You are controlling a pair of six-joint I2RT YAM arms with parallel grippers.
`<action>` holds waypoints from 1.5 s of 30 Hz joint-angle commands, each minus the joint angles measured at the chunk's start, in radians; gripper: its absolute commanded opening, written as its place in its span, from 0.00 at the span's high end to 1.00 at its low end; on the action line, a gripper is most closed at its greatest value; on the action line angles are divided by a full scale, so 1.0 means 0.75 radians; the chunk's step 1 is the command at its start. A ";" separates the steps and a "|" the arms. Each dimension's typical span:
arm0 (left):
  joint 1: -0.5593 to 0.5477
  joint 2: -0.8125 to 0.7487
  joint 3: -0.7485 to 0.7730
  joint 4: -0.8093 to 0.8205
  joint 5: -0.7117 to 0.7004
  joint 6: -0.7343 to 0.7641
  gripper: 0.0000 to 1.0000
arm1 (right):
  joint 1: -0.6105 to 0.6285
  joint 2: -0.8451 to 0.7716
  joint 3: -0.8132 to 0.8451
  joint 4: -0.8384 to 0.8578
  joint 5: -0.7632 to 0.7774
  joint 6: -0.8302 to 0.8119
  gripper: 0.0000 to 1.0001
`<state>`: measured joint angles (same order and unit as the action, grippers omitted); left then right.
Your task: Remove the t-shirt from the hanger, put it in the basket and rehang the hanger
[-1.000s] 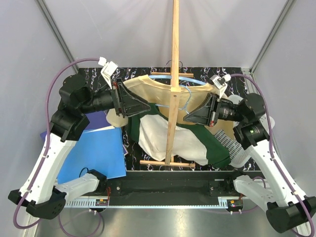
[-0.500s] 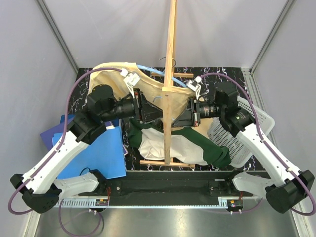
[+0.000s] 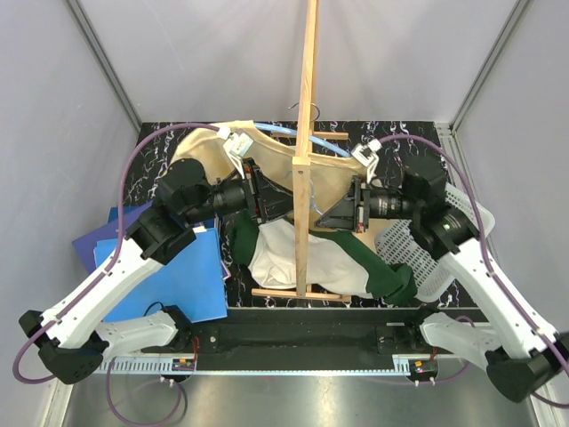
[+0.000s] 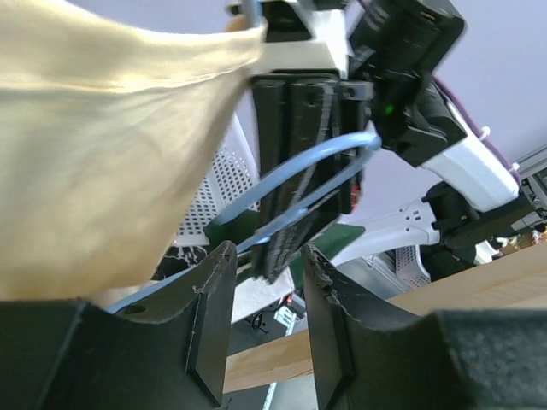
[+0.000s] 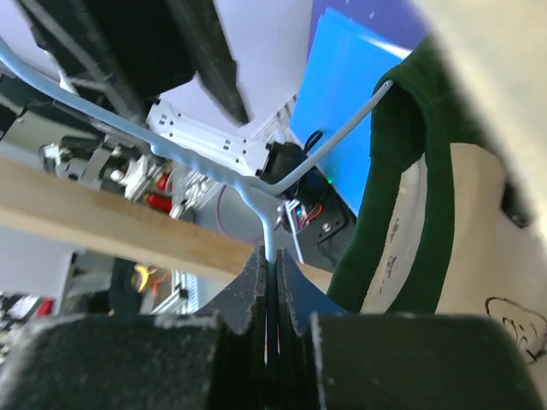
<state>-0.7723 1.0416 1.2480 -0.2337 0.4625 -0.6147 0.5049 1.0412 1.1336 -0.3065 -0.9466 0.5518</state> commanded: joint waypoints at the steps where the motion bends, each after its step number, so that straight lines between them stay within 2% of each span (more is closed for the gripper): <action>1: -0.009 -0.027 0.032 0.111 0.048 -0.027 0.58 | 0.012 -0.196 -0.006 -0.029 0.168 0.029 1.00; 12: -0.079 0.006 0.032 0.236 0.042 -0.054 0.50 | 0.012 -0.310 0.100 -0.270 0.340 -0.081 1.00; 20: -0.134 0.084 0.072 0.305 0.097 -0.033 0.43 | 0.012 -0.237 0.192 -0.326 0.254 -0.104 1.00; 30: -0.232 0.094 0.095 0.369 -0.083 0.093 0.47 | 0.012 -0.198 0.209 -0.303 0.062 -0.075 1.00; 41: -0.249 0.096 0.079 0.371 -0.185 0.153 0.51 | 0.012 -0.090 0.256 -0.248 -0.063 -0.067 1.00; 45: -0.249 0.084 0.079 0.367 -0.204 0.171 0.58 | 0.012 -0.036 0.292 -0.234 -0.102 -0.077 1.00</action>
<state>-0.9527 1.1275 1.2785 -0.0193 0.3557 -0.5262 0.5087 0.9878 1.2812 -0.5438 -0.9451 0.4927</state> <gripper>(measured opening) 0.456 0.069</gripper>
